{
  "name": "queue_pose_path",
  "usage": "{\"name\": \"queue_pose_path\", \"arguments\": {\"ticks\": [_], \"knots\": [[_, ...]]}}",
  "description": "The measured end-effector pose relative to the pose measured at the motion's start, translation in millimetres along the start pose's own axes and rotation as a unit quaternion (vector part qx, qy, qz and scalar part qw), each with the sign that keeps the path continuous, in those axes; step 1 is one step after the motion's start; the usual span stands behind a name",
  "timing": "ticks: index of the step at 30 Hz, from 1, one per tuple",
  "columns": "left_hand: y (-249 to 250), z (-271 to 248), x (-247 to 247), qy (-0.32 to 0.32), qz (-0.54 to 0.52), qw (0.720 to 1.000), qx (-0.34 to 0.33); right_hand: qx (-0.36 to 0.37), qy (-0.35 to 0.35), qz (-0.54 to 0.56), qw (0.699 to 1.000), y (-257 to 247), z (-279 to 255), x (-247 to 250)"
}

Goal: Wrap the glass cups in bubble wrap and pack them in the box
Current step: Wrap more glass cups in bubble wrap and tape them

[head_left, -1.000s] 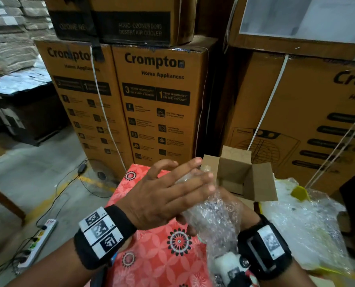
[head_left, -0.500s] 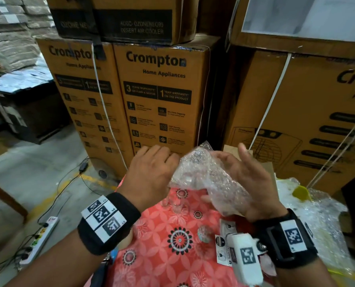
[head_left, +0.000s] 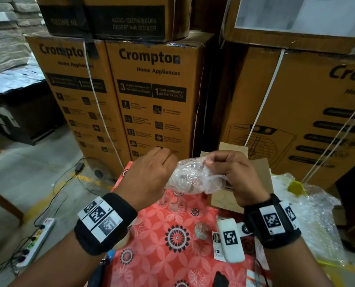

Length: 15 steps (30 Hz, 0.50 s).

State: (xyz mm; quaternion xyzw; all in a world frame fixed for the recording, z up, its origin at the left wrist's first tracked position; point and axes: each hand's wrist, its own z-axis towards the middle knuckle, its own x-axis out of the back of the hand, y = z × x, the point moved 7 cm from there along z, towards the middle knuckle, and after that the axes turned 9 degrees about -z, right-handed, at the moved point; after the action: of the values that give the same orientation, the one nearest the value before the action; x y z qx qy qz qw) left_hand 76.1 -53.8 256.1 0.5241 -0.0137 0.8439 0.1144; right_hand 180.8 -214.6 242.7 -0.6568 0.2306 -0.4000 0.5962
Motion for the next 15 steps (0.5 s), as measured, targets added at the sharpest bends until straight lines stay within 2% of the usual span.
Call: {"name": "queue_pose_path", "arguments": {"ticks": [2, 5, 6, 8, 11, 13, 15], "knots": [[0, -1, -1, -0.010, -0.007, 1.000, 0.007, -0.013, 0.025, -0.008, 1.000, 7, 2, 7], [-5, -5, -2, -0.016, -0.014, 0.999, 0.035, -0.022, 0.110, 0.058, 0.992, 9, 1, 30], [-9, -5, -1, -0.019, -0.012, 0.998, 0.052, -0.035, 0.110, 0.070, 0.991, 9, -2, 32], [-15, -6, 0, -0.024, -0.006, 0.996, 0.089, -0.075, 0.068, 0.060, 0.993, 9, -11, 24], [-19, -3, 0, -0.022, 0.002, 0.992, 0.122, -0.026, -0.008, -0.136, 0.990, -1, -33, 3], [-19, -3, 2, -0.015, -0.001, 0.992, 0.122, 0.009, 0.009, -0.198, 0.980, -2, -37, 3], [-17, -4, 5, -0.007, -0.011, 0.995, 0.100, 0.032, 0.048, -0.128, 0.990, 2, -29, 15]]}}
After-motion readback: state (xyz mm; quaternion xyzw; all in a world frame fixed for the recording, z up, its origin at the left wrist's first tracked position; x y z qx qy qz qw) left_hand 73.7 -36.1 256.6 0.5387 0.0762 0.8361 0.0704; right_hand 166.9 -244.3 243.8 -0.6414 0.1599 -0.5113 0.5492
